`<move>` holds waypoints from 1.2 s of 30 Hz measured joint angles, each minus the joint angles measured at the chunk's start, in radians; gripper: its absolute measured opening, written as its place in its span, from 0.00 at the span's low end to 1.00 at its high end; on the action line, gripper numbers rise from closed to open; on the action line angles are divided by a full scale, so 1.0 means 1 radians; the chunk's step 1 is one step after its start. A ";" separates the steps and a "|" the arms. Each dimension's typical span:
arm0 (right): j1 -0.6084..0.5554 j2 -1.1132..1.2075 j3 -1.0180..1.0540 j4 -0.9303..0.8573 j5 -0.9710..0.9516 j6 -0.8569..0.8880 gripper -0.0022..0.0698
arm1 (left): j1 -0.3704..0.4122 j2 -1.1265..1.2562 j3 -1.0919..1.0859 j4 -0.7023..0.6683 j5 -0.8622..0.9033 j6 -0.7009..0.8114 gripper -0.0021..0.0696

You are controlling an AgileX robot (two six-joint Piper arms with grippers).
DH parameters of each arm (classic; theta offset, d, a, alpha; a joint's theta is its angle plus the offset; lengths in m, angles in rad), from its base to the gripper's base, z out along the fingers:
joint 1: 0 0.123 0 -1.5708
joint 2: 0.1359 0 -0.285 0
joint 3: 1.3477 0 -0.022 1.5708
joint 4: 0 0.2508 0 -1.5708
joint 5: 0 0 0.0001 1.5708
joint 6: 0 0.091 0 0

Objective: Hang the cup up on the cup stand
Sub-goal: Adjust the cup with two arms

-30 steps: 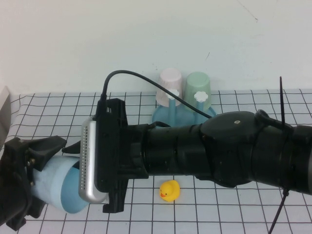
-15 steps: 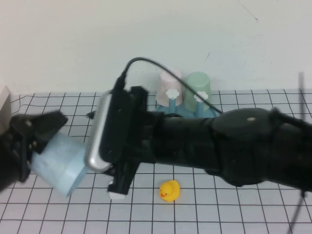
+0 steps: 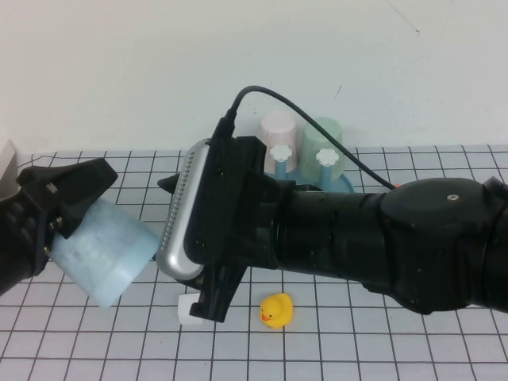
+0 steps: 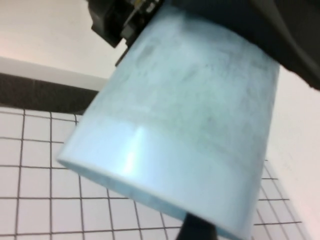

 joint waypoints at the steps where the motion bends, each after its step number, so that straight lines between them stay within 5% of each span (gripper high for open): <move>1: 0.000 0.000 0.000 0.000 0.002 0.009 0.75 | 0.000 0.000 0.000 0.000 0.002 0.000 0.76; 9: 0.000 0.000 0.002 -0.002 0.119 0.075 0.67 | 0.000 0.000 -0.002 -0.007 0.005 -0.006 0.76; 19: 0.001 0.000 0.002 -0.010 0.106 0.125 0.25 | 0.002 0.002 -0.007 -0.024 -0.005 -0.090 0.76; 30: -0.001 -0.006 0.002 -0.006 -0.007 0.125 0.08 | 0.002 0.005 -0.003 0.002 0.025 -0.265 0.76; 36: -0.001 -0.006 0.002 0.001 -0.035 0.127 0.07 | 0.002 0.005 -0.003 0.002 0.032 -0.262 0.76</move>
